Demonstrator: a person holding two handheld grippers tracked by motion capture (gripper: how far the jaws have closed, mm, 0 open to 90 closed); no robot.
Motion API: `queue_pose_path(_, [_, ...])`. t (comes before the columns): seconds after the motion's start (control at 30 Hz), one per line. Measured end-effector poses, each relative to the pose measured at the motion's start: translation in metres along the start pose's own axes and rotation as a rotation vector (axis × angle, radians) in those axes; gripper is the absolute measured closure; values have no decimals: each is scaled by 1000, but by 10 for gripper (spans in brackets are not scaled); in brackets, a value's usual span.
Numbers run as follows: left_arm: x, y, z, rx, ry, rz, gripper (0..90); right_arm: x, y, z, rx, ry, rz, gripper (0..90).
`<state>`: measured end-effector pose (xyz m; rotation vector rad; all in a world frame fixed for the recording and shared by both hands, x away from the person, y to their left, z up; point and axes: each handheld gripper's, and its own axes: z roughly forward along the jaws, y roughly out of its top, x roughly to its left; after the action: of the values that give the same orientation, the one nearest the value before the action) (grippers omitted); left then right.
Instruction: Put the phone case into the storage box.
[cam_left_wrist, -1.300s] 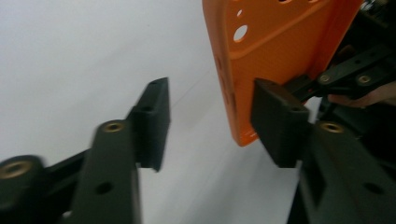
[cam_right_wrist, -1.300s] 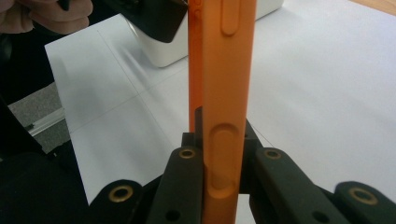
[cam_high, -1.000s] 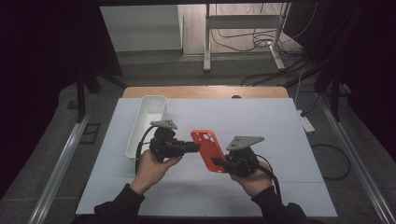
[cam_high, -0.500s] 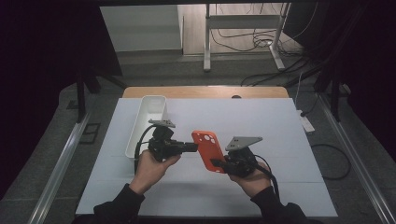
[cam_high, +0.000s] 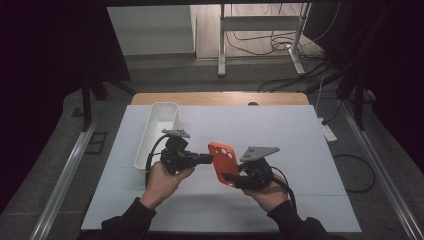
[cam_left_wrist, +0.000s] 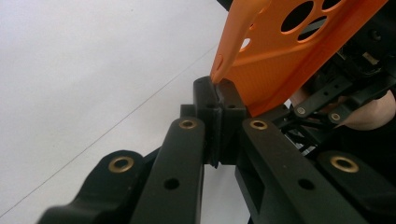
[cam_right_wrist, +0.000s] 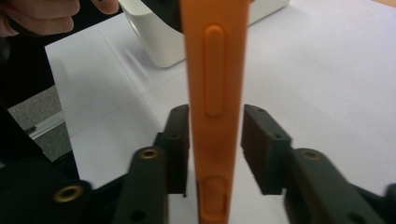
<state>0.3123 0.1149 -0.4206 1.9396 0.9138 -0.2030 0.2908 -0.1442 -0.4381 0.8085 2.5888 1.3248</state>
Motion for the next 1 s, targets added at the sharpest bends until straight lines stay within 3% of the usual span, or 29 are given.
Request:
queue_pose_path(0.4, [4,1,-8,-15,47,6,893,-1,-1,2,5,-25,10,257])
queue_pose_path(1.0, [12,1,-19,-28,79,15,893,-2,-10,-3,46,-25,26,53])
